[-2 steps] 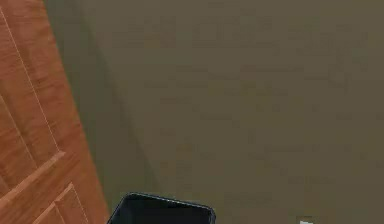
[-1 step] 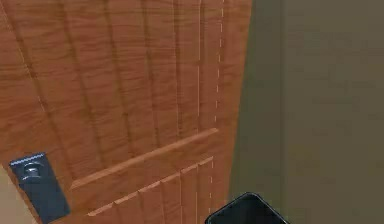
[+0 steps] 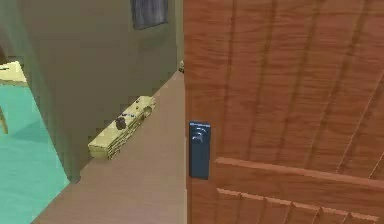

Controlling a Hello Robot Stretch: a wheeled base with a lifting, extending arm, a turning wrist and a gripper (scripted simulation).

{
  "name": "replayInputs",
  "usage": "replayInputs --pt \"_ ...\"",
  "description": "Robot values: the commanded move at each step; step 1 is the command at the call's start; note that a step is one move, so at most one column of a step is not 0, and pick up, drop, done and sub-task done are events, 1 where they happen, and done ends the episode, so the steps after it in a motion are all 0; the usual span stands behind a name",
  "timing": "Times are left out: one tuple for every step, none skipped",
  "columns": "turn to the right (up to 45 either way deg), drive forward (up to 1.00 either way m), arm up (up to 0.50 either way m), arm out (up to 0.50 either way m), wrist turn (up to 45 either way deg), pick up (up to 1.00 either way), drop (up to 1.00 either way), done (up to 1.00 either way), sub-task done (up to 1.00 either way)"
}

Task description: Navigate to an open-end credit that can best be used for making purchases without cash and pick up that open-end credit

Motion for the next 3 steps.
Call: replayInputs --pt "-30.0 0.00 0.00 0.00 0.0 0.00 0.00 0.00 0.00" --pt "0.0 0.15 0.00 0.00 0.0 0.00 0.00 0.00 0.00" --pt "-45.0 0.00 0.00 0.00 0.0 0.00 0.00 0.00 0.00"
